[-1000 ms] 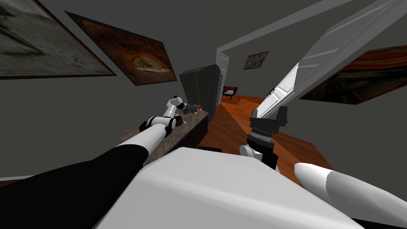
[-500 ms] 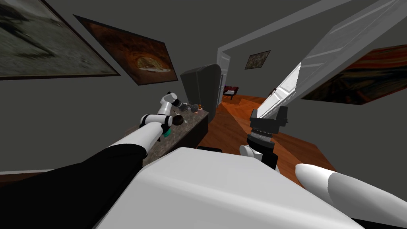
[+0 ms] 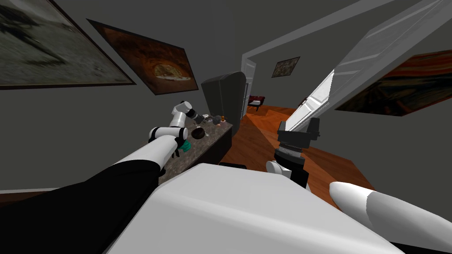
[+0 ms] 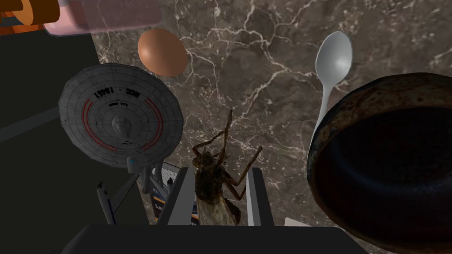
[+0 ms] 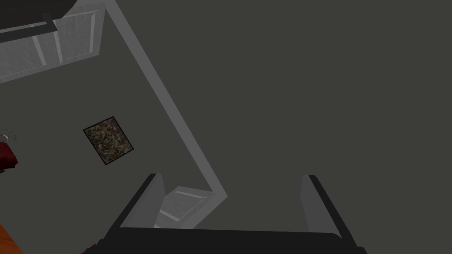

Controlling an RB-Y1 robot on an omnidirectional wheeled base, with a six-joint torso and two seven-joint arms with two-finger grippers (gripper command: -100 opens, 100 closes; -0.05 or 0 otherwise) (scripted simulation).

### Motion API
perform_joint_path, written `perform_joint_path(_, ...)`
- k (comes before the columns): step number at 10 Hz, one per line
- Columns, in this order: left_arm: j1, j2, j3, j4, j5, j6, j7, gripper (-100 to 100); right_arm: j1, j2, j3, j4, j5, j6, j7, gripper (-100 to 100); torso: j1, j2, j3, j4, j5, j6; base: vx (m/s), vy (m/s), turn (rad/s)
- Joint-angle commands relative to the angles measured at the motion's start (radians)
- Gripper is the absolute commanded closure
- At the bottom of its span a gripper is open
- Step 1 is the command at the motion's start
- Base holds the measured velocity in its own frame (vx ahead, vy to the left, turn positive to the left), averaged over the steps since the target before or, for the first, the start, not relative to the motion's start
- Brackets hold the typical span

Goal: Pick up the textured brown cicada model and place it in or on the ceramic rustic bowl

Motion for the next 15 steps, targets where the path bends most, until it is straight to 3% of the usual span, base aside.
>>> perform_joint_path(1, -0.003, 0.018, 0.000, 0.024, -0.009, 0.023, -0.032, 100, 0.000, 0.000, 0.000, 0.000, 0.000, 0.000, 0.000, 0, 0.000, 0.000, 0.000, 0.000, 0.000, 0.000, 0.005, 0.032, -0.005)
perform_joint_path(4, 0.004, 0.041, 0.001, 0.030, -0.020, 0.057, -0.060, 100, 0.000, 0.000, 0.000, 0.000, 0.000, 0.000, 0.000, 0, -0.001, -0.001, -0.001, -0.001, -0.001, 0.000, 0.005, 0.025, -0.002)
perform_joint_path(8, 0.025, 0.102, 0.001, 0.046, -0.055, 0.147, -0.132, 100, 0.000, 0.000, 0.000, 0.000, 0.000, 0.000, 0.000, 0, -0.003, -0.002, -0.002, -0.002, -0.002, 0.002, 0.003, 0.027, -0.012)
perform_joint_path(11, 0.035, 0.121, 0.000, 0.053, -0.072, 0.180, -0.158, 100, 0.000, 0.000, 0.000, 0.000, 0.000, 0.000, 0.000, 0, -0.005, -0.003, -0.003, -0.003, -0.003, 0.003, 0.004, 0.021, -0.009)
perform_joint_path(12, 0.033, 0.112, 0.000, 0.051, -0.068, 0.166, -0.148, 100, 0.000, 0.000, 0.000, 0.000, 0.000, 0.000, 0.000, 0, -0.005, -0.003, -0.003, -0.003, -0.003, 0.003, 0.002, 0.009, 0.005)
perform_joint_path(13, 0.035, 0.113, 0.000, 0.050, -0.069, 0.169, -0.149, -100, 0.000, 0.000, 0.000, 0.000, 0.000, 0.000, 0.000, 0, -0.006, -0.004, -0.003, -0.003, -0.004, 0.003, 0.000, 0.000, 0.000)
perform_joint_path(15, 0.035, 0.113, 0.000, 0.050, -0.069, 0.168, -0.149, -100, 0.000, 0.000, 0.000, 0.000, 0.000, 0.000, 0.000, 0, -0.007, -0.004, -0.004, -0.003, -0.004, 0.004, 0.000, 0.000, 0.000)
